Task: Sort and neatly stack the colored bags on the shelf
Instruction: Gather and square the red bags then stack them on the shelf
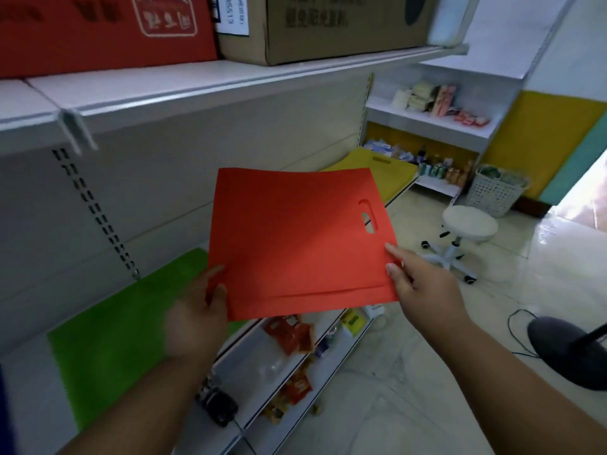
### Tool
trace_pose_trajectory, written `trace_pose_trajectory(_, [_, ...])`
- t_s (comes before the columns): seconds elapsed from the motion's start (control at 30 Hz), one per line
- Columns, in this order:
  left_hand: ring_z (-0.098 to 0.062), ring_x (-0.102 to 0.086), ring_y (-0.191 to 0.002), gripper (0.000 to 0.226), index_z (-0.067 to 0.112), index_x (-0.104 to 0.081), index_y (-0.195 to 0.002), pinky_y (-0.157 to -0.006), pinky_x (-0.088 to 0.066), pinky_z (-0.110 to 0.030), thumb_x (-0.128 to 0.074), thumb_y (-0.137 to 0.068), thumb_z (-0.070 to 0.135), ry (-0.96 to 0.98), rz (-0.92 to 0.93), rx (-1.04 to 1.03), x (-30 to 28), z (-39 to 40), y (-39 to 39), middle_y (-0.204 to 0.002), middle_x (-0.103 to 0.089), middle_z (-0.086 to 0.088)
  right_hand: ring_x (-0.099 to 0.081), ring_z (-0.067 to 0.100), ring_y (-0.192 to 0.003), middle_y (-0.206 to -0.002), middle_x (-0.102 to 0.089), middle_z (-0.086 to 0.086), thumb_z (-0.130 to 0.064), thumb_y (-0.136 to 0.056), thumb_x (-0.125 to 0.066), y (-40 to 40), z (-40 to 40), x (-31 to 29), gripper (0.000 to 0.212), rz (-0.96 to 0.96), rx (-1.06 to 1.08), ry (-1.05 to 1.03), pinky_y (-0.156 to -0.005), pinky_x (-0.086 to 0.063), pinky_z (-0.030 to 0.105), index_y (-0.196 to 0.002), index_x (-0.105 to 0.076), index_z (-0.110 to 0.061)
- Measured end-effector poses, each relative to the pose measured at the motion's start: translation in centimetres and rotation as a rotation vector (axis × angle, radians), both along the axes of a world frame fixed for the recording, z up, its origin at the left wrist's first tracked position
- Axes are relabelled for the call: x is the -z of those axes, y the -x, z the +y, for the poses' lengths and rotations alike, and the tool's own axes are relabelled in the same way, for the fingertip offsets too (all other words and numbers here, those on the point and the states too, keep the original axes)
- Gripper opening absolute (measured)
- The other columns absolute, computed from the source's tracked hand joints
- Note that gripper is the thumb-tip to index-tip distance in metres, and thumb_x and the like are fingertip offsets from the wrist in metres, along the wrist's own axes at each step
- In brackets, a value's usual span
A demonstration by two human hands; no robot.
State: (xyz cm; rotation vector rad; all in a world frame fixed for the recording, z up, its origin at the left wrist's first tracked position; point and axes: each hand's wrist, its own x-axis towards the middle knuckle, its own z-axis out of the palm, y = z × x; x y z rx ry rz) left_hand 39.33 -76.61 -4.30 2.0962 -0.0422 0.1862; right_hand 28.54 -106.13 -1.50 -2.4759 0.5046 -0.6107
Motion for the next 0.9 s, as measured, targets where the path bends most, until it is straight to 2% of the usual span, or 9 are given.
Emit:
trace_pose_trajectory(0.07, [-0.016,-0.057,-0.094,0.034,0.031,-0.06,-0.13,-0.081,-0.045,-0.028,-0.052,-0.099,0.021,-0.009,-0.004,-0.024,0.2,-1.8,-1.5,-0.115,-0.064,0.003,-0.063,0.013,-0.088,-0.113,-0.07,-0.002,-0.033,-0.097,-0.054,-2.6,-2.2,0.6,0.039,0.008,-0.036,0.001,-0.074,-0.047,0.026,-0.136,-0.054,-0.034])
trace_pose_trajectory(0.17, [-0.011,-0.053,-0.085,0.033,0.032,-0.058,-0.131,-0.071,-0.041,-0.024,-0.05,-0.1,0.02,-0.033,0.025,-0.101,1.1,-3.9,-3.4,-0.105,-0.057,0.01,-0.062,0.013,-0.11,-0.129,-0.063,-0.005,-0.032,-0.098,-0.054,-7.2,-5.4,1.4,0.04,0.011,-0.15,-0.009,-0.088,-0.047,0.024,-0.137,-0.053,-0.031])
trace_pose_trajectory(0.27, [-0.001,-0.051,-0.07,0.033,0.036,-0.056,-0.13,-0.058,-0.039,-0.019,-0.048,-0.101,0.024,-0.048,0.052,-0.218,1.5,-6.0,-5.0,-0.089,-0.057,0.019,-0.063,0.014,-0.109,-0.126,-0.065,-0.004,-0.031,-0.098,-0.055,-12.5,-8.1,2.1,0.04,0.022,-0.305,-0.032,-0.09,-0.049,0.026,-0.137,-0.054,-0.027])
trace_pose_trajectory(0.33, [-0.007,-0.055,-0.063,0.032,0.039,-0.055,-0.13,-0.054,-0.043,-0.023,-0.047,-0.101,0.026,-0.083,0.066,-0.321,1.7,-7.6,-5.6,-0.083,-0.063,0.012,-0.063,0.016,-0.109,-0.125,-0.065,-0.003,-0.031,-0.098,-0.054,-16.2,-9.9,2.6,0.04,0.048,-0.428,-0.036,-0.09,-0.051,0.029,-0.138,-0.054,-0.026])
trace_pose_trajectory(0.4, [-0.018,-0.059,-0.056,0.032,0.038,-0.056,-0.129,-0.049,-0.044,-0.027,-0.047,-0.101,0.025,-0.124,0.085,-0.41,1.9,-9.3,-5.9,-0.074,-0.064,0.006,-0.06,0.015,-0.114,-0.129,-0.062,-0.003,-0.03,-0.099,-0.052,-19.4,-11.5,3.0,0.041,0.099,-0.538,-0.034,-0.092,-0.047,0.025,-0.139,-0.052,-0.024])
trace_pose_trajectory(0.5, [-0.017,-0.06,-0.055,0.033,0.034,-0.057,-0.13,-0.048,-0.046,-0.027,-0.048,-0.1,0.022,-0.186,0.151,-0.472,2.1,-11.6,-5.8,-0.069,-0.064,0.007,-0.057,0.014,-0.117,-0.133,-0.06,-0.003,-0.03,-0.099,-0.052,-22.8,-13.5,3.5,0.045,0.181,-0.662,-0.044,-0.09,-0.044,0.022,-0.143,-0.046,-0.028])
trace_pose_trajectory(0.6, [-0.017,-0.06,-0.057,0.032,0.033,-0.057,-0.127,-0.05,-0.044,-0.027,-0.047,-0.099,0.02,-0.235,0.215,-0.51,2.8,-13.5,-6.3,-0.082,-0.067,0.002,-0.054,0.016,-0.121,-0.135,-0.057,0.0,-0.029,-0.1,-0.052,-25.6,-15.0,4.0,0.047,0.282,-0.714,-0.028,-0.089,-0.041,0.023,-0.146,-0.04,-0.029])
trace_pose_trajectory(0.73, [-0.019,-0.061,-0.077,0.034,0.029,-0.057,-0.128,-0.065,-0.052,-0.032,-0.047,-0.098,0.019,-0.391,0.23,-0.463,4.0,-15.9,-7.4,-0.121,-0.063,-0.004,-0.055,0.022,-0.121,-0.136,-0.057,0.005,-0.027,-0.1,-0.05,-28.4,-16.5,4.8,0.047,0.385,-0.714,0.063,-0.095,-0.047,0.034,-0.146,-0.04,-0.025])
trace_pose_trajectory(0.9, [-0.022,-0.063,-0.091,0.037,0.026,-0.056,-0.131,-0.074,-0.054,-0.033,-0.044,-0.097,0.021,-0.565,0.27,-0.418,4.5,-17.9,-8.1,-0.12,-0.06,-0.001,-0.057,0.026,-0.115,-0.129,-0.061,0.008,-0.028,-0.101,-0.046,-30.2,-17.8,5.8,0.043,0.462,-0.718,0.286,-0.089,-0.049,0.036,-0.143,-0.044,-0.018])
